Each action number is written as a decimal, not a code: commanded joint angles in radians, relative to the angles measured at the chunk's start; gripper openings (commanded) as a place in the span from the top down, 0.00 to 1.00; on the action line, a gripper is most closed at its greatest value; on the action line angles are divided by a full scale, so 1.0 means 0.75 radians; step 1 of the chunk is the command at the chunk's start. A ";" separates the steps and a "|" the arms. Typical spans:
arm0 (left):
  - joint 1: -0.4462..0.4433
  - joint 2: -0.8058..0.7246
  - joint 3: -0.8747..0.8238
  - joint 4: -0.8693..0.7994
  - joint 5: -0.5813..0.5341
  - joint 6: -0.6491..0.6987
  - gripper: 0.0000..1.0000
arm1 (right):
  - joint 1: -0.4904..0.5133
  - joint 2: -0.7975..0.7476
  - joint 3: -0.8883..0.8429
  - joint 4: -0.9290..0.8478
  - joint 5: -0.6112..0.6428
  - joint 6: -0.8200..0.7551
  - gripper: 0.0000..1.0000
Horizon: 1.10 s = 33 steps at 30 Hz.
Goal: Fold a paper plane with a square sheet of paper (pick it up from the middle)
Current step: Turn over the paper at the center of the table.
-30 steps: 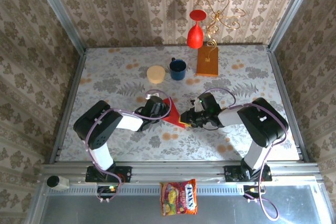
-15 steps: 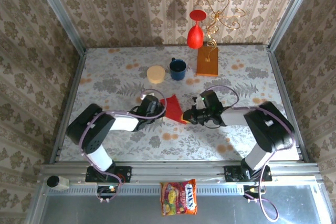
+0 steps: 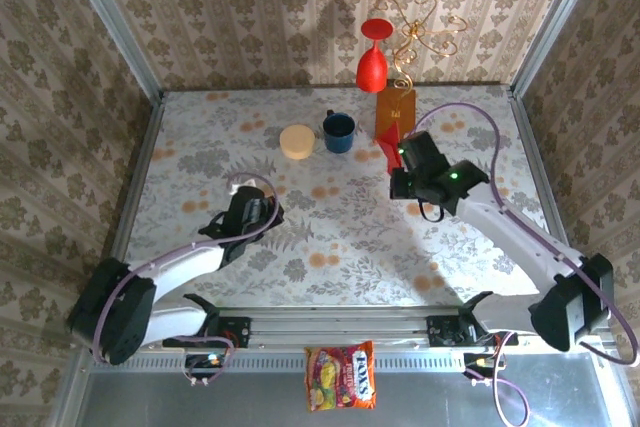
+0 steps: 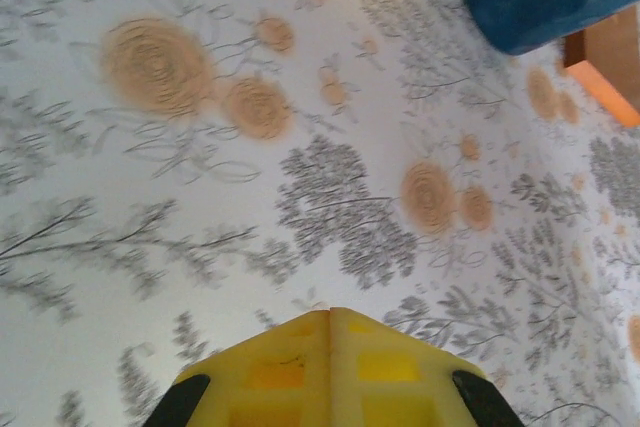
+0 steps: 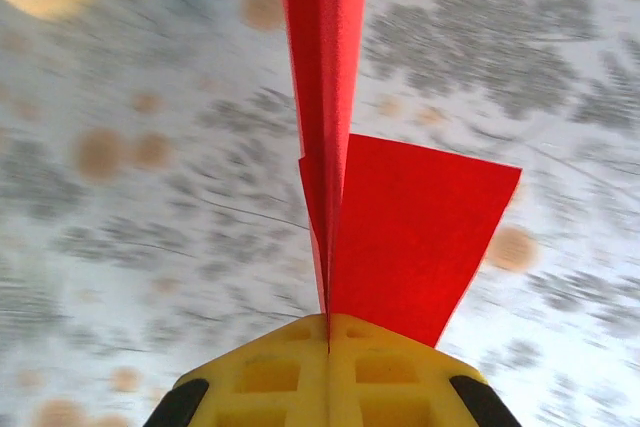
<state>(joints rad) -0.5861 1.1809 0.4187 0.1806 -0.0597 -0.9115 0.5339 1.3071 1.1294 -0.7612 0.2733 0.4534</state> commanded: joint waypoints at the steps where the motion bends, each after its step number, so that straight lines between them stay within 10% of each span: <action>1: 0.034 -0.096 -0.048 -0.079 -0.001 0.028 0.98 | 0.102 0.103 0.066 -0.372 0.583 -0.054 1.00; 18: 0.122 -0.384 -0.105 -0.247 0.065 0.040 0.98 | 0.682 0.835 0.190 -0.530 0.569 0.252 1.00; 22: 0.138 -0.398 -0.096 -0.273 0.082 0.046 0.98 | 0.777 0.932 0.325 -0.437 0.394 0.206 0.59; 33: 0.159 -0.384 0.009 -0.331 0.204 0.128 0.98 | 0.444 0.451 0.246 -0.073 -0.152 0.026 0.51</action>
<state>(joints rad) -0.4698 0.8883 0.3729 -0.0536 0.0391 -0.8581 0.9474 1.7607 1.3582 -0.8982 0.3058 0.5079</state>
